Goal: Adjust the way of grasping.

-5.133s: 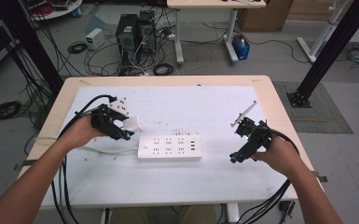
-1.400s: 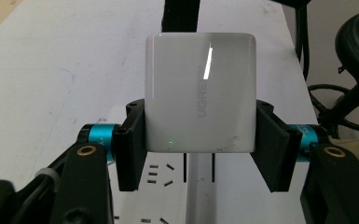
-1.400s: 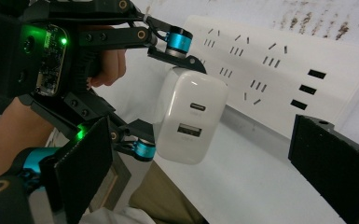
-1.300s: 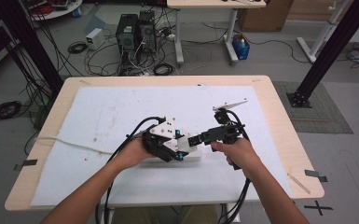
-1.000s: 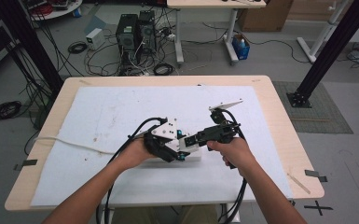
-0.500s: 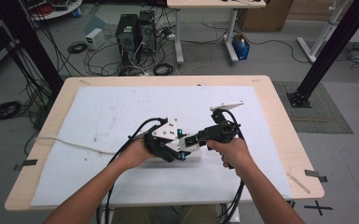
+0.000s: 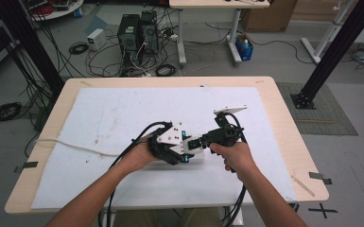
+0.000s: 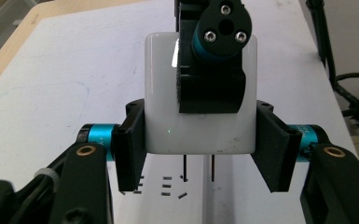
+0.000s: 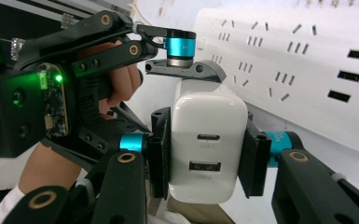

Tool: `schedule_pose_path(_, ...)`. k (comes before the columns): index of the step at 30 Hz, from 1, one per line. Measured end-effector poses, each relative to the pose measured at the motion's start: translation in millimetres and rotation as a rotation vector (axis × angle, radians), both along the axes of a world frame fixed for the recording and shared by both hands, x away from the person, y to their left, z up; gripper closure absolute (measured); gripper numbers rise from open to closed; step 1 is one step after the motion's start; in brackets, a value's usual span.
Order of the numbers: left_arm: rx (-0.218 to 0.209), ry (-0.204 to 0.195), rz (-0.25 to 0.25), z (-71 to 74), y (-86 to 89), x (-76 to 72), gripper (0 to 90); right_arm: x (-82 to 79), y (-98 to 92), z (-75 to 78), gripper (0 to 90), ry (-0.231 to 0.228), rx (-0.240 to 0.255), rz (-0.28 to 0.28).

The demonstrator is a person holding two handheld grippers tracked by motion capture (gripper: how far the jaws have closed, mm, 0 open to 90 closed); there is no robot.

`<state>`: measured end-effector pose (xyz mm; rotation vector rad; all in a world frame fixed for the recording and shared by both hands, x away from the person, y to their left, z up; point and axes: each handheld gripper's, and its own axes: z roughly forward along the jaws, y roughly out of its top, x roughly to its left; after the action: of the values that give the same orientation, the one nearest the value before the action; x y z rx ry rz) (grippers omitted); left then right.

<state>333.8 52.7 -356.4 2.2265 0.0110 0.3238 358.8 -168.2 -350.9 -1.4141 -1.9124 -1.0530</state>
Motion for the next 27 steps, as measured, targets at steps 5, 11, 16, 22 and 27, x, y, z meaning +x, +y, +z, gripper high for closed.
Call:
schedule_pose_path(5, 0.014, 0.108, 0.057, -1.0, 2.1, 6.4, 25.8, -0.4, -1.8, -1.0, 62.4, -0.051, -0.039, 0.015)
schedule_pose_path(11, 0.054, 0.207, 0.128, -0.1, 16.5, 14.2, 17.6, -1.1, -14.4, 0.4, 62.4, -0.169, -0.106, 0.024)
schedule_pose_path(16, 0.110, 0.277, 0.183, 5.5, 36.0, 19.8, 17.6, -2.5, -22.4, 2.7, 62.3, -0.277, -0.220, 0.035)
schedule_pose_path(22, 0.245, 0.358, 0.268, 12.7, 63.7, 28.8, 17.7, -0.7, -31.1, 10.7, 62.3, -0.300, -0.335, 0.070)
schedule_pose_path(27, 0.290, 0.379, 0.311, 19.2, 87.0, 33.5, 17.6, -0.1, -39.2, 22.4, 62.3, -0.337, -0.389, 0.087)
